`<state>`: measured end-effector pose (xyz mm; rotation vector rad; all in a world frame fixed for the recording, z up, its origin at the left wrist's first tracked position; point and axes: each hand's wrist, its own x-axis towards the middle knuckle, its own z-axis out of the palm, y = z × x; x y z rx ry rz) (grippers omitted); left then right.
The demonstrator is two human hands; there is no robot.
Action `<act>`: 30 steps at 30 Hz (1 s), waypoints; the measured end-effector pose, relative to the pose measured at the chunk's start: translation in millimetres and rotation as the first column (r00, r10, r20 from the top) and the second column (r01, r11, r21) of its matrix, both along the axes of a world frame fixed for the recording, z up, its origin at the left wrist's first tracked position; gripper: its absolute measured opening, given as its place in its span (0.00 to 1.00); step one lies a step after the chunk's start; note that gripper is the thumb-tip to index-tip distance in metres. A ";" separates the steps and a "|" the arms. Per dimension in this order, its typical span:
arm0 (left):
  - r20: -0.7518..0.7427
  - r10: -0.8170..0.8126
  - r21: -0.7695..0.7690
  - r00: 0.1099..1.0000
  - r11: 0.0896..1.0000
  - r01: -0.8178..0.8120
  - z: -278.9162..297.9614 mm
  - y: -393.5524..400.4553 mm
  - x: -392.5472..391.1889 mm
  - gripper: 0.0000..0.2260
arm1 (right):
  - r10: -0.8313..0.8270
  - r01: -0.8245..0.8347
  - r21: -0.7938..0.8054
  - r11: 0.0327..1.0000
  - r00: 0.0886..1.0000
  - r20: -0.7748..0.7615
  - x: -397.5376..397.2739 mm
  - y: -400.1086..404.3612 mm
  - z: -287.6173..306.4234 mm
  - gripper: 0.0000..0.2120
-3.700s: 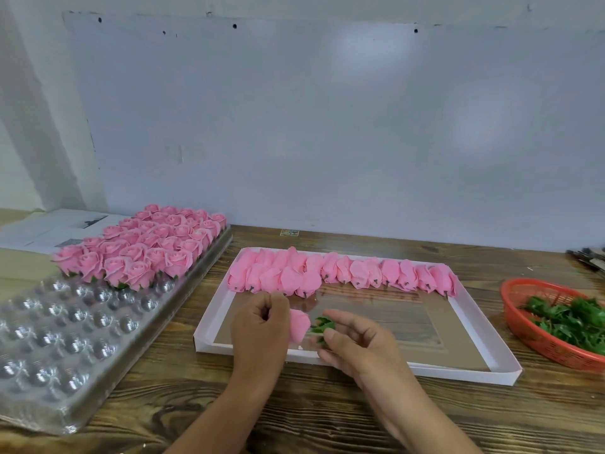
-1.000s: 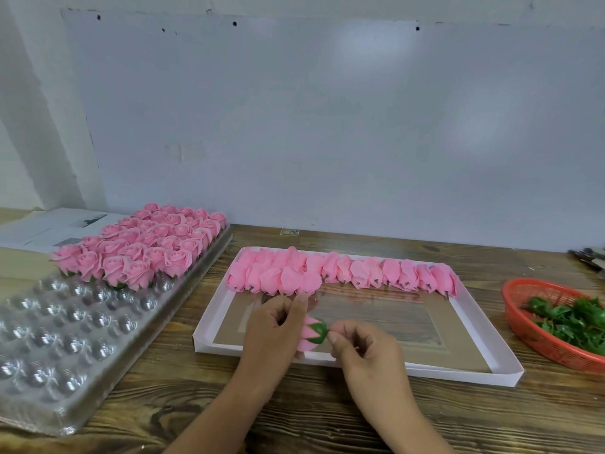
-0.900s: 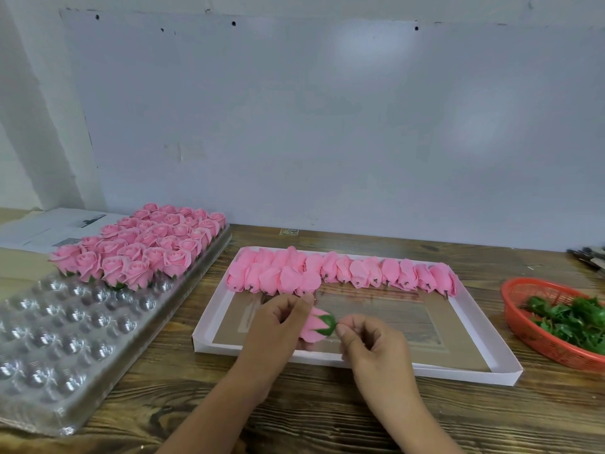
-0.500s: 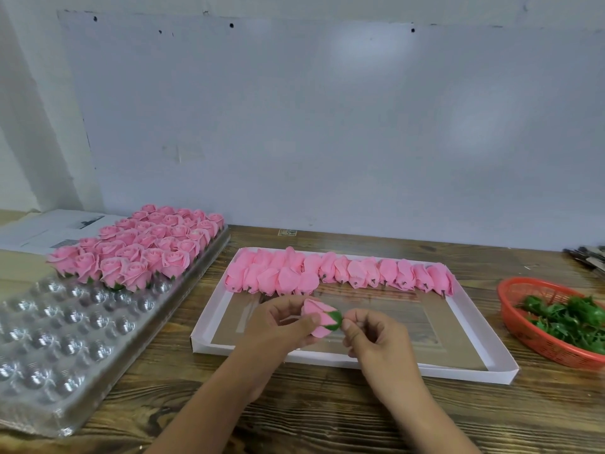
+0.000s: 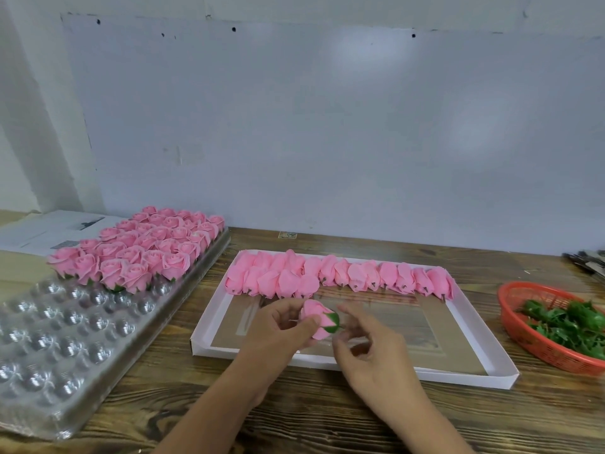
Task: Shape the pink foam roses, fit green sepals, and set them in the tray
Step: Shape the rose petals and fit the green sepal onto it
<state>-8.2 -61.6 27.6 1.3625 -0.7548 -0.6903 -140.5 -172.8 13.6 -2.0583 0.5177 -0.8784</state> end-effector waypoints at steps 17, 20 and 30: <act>0.351 0.079 -0.038 0.933 0.997 -0.069 -0.1 -2.1 -6.3 0.18 | 0.168 -0.164 0.104 0.981 0.985 -0.033 1.1 3.6 4.6 0.13; 0.345 0.093 -0.107 0.934 0.993 -0.059 1.0 -2.1 -8.9 0.16 | 0.163 -0.161 0.079 0.984 0.986 -0.023 0.9 6.7 5.7 0.10; 0.280 -0.035 -0.153 0.959 0.985 0.081 2.5 1.8 -14.3 0.14 | 0.212 -0.220 -0.084 0.972 0.973 -0.092 6.1 18.5 -1.9 0.18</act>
